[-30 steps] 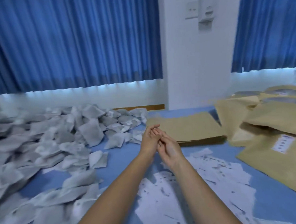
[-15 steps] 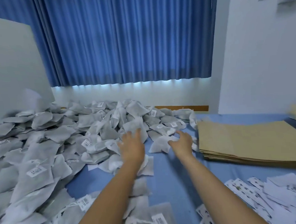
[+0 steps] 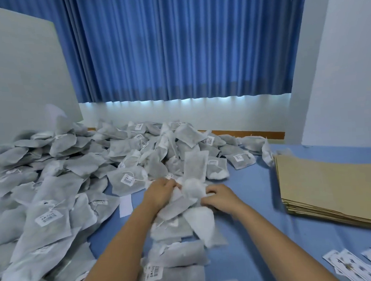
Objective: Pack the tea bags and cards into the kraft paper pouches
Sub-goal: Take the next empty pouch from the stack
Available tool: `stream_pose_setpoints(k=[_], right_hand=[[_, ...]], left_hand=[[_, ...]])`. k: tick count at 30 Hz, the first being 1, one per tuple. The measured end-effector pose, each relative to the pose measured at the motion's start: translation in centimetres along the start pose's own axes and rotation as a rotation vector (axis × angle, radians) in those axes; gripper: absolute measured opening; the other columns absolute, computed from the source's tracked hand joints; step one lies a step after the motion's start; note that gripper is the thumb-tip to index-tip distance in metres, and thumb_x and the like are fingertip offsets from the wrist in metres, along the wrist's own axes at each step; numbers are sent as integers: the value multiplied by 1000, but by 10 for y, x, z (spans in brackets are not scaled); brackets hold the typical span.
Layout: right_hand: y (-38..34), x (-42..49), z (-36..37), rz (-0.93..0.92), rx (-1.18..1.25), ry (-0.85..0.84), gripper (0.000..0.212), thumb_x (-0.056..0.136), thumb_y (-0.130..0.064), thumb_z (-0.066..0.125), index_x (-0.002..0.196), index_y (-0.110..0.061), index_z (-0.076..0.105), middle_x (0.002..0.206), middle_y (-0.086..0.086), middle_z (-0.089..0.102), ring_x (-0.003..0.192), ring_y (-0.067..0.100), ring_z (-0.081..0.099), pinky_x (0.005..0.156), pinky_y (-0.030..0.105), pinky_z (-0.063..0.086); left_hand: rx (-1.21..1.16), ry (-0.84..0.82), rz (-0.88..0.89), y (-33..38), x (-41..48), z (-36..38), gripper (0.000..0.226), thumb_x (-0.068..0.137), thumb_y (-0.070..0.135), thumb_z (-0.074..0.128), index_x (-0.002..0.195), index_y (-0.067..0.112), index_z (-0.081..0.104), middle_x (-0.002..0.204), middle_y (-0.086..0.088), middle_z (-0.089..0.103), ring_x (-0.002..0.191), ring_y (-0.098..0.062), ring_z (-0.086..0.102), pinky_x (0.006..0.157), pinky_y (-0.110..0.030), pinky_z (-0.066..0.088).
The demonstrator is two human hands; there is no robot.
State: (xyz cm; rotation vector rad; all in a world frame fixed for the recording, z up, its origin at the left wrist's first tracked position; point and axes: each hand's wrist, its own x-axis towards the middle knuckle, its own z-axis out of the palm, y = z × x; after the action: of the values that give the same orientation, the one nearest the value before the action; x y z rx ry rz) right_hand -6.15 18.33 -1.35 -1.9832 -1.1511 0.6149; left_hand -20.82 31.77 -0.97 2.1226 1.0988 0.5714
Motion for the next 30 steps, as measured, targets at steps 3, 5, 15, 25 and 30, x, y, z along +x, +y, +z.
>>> stream_pose_setpoints(k=[3, 5, 15, 25, 30], right_hand=[[-18, -9, -5, 37, 144, -148, 28, 82, -21, 58, 55, -21, 49, 54, -6, 50, 52, 10, 46, 48, 19, 35], [-22, -4, -12, 36, 277, 5, 25, 85, -19, 57, 65, -8, 67, 65, 2, 66, 64, 15, 60, 60, 23, 46], [-17, 106, -35, -75, 115, 286, 77, 79, -47, 72, 145, -35, 35, 157, 4, 17, 144, 27, 18, 115, 46, 24], [-3, 165, 9, -200, 310, 4, 43, 81, -28, 76, 120, -23, 61, 115, -5, 67, 104, 9, 62, 84, 20, 50], [0, 114, -1, -173, 307, -35, 30, 83, -23, 73, 111, -16, 67, 108, 1, 70, 97, 13, 66, 86, 28, 53]], left_hand=[[110, -197, 2, 27, 2, -16, 49, 96, 30, 40, 57, 18, 66, 64, 3, 68, 62, -15, 55, 63, -17, 44], [235, -110, -14, 40, 9, -25, 46, 96, 33, 41, 69, 8, 70, 66, -3, 67, 62, -19, 58, 66, -24, 46], [503, 394, 57, 5, 103, -45, 49, 91, 51, 39, 138, 41, 38, 148, -9, 28, 134, -30, 26, 103, -53, 29], [2, 48, 48, -25, 153, -22, 30, 94, 43, 44, 78, 21, 57, 92, -6, 63, 94, -27, 57, 78, -34, 42], [-144, -43, -10, -12, 103, -25, 27, 94, 41, 44, 75, 26, 56, 80, 12, 60, 81, -12, 56, 71, -26, 40]])
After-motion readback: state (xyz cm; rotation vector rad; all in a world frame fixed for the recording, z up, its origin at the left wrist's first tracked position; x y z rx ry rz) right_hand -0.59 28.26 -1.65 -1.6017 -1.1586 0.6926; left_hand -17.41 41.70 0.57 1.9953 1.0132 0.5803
